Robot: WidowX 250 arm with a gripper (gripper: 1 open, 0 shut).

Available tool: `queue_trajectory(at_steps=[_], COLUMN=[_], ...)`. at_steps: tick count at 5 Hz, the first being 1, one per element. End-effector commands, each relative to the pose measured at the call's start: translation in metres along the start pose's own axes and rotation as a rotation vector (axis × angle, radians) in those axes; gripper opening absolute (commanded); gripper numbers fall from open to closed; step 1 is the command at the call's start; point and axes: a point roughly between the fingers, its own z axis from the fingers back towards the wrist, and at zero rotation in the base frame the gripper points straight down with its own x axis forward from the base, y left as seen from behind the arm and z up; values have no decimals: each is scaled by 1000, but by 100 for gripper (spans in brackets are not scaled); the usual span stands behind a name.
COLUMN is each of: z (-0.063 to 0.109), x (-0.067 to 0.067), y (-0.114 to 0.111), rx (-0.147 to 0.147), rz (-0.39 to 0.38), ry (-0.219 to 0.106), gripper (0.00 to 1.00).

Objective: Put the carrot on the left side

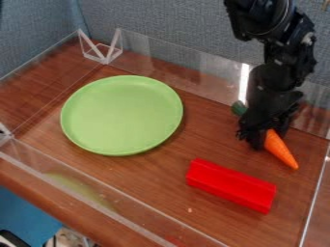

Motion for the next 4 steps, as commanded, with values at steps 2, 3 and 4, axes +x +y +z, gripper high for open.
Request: queue_trajectory(at_steps=[2, 3, 4], z=[-5, -6, -6], x=[11, 14, 17], y=[1, 5, 8], rx=[-10, -6, -1], rz=[57, 67, 76], ry=[-45, -67, -90], gripper=[0, 0, 0])
